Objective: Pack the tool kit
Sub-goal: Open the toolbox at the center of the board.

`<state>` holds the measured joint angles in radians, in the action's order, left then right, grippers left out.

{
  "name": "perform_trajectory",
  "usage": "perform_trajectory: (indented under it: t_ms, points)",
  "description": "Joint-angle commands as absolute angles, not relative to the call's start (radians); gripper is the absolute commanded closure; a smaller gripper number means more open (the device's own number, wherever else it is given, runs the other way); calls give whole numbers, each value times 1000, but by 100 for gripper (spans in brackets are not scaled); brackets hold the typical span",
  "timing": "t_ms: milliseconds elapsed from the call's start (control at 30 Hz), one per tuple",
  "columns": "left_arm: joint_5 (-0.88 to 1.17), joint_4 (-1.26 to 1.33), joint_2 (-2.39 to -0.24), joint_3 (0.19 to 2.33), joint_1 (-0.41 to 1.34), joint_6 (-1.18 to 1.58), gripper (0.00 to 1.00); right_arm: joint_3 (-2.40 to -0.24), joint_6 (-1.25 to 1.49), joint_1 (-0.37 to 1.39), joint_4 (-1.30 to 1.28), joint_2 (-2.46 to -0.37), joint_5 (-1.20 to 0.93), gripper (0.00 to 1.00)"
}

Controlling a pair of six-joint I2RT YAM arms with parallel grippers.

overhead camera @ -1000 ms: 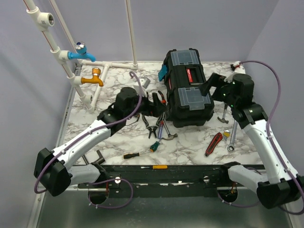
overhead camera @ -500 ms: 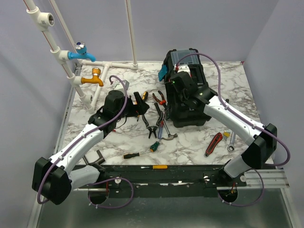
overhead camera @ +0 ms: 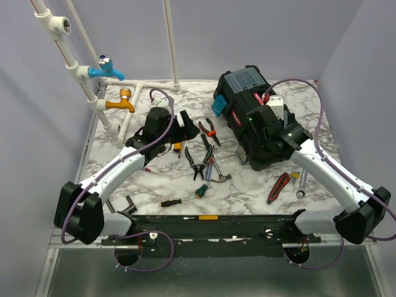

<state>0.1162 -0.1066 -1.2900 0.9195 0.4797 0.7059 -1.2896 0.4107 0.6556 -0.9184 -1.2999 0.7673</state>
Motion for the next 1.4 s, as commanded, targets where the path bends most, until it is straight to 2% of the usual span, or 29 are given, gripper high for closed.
perform_trajectory:
  t_ms: [0, 233, 367, 433, 567, 633, 1000, 1367]
  points:
    - [195, -27, -1398, 1008, 474, 765, 12, -1353, 372, 623, -980, -1278, 849, 1]
    - [342, 116, -1684, 1153, 447, 917, 18, -1633, 261, 623, -847, -1394, 469, 9]
    - [300, 126, -1789, 1230, 430, 977, 31, -1768, 241, 624, -833, -1540, 293, 13]
    - [310, 119, -1847, 1278, 413, 1009, 44, -1818, 239, 624, -827, -1609, 270, 15]
    - [360, 147, -1962, 1360, 383, 1079, 88, -1903, 238, 624, -806, -1732, 267, 17]
    - [361, 136, -2011, 1413, 379, 1096, 98, -1945, 237, 624, -789, -1785, 268, 17]
    - [399, -130, -2260, 1748, 373, 1121, 100, -2158, 242, 624, -773, -2069, 280, 18]
    - [431, -208, -2321, 1867, 374, 1143, 100, -2200, 259, 603, -762, -2165, 320, 16]
